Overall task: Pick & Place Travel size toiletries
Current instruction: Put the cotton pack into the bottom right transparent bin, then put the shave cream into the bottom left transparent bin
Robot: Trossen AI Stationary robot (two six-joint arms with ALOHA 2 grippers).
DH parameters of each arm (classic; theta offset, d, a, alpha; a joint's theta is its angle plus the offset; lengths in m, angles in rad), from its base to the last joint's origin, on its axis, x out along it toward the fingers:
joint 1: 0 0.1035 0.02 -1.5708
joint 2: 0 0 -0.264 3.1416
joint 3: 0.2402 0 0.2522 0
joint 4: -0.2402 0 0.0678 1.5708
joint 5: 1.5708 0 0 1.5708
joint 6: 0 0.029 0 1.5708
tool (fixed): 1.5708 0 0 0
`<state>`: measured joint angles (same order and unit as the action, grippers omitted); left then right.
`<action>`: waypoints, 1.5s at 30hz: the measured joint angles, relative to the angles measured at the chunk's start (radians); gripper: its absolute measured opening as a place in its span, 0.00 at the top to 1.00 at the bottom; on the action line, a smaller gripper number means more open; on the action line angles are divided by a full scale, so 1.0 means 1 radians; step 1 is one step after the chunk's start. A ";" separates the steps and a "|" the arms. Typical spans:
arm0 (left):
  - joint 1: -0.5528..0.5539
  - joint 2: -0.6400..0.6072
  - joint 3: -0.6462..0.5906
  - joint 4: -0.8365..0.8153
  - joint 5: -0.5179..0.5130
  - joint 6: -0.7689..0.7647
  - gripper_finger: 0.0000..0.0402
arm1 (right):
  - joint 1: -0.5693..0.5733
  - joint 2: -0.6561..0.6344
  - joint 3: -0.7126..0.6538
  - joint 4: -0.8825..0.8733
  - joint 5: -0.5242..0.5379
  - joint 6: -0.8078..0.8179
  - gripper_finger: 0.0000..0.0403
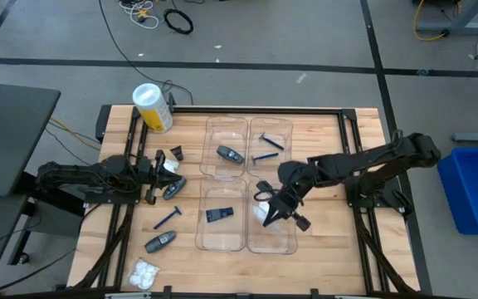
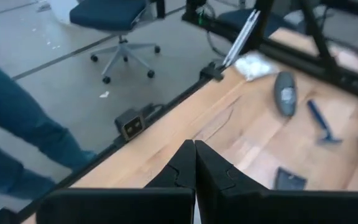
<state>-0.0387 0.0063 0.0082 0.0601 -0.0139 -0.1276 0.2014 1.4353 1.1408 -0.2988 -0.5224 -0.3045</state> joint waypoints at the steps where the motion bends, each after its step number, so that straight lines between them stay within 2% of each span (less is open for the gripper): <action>1: 0.000 0.000 0.000 0.000 0.000 0.000 0.94 | 0.006 0.000 -0.015 -0.003 0.017 0.000 1.00; 6: 0.000 0.000 0.000 0.000 0.000 0.000 0.94 | 0.026 0.001 -0.075 -0.006 0.078 -0.004 1.00; 15: 0.000 0.000 0.000 0.000 0.000 0.000 0.94 | 0.029 0.001 -0.089 -0.006 0.082 0.008 0.97; 25: 0.000 0.000 0.000 0.000 0.000 0.000 0.94 | 0.028 -0.004 -0.090 -0.007 0.086 0.034 0.79; 29: 0.000 0.000 0.000 0.000 0.000 0.000 0.94 | 0.016 -0.040 -0.090 -0.007 0.164 0.027 0.74; 33: 0.000 0.000 0.000 0.000 0.000 0.000 0.94 | -0.026 -0.099 -0.103 0.008 0.268 0.025 0.78; 40: 0.000 0.000 0.000 0.000 0.000 0.000 0.94 | -0.110 -0.258 -0.283 0.186 0.269 0.026 0.92; 45: 0.000 0.000 0.000 0.000 0.000 0.000 0.94 | -0.175 -0.377 -0.440 0.276 0.313 0.026 0.95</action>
<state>-0.0391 0.0063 0.0082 0.0603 -0.0143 -0.1273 0.0262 1.0581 0.7008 -0.0228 -0.2094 -0.2787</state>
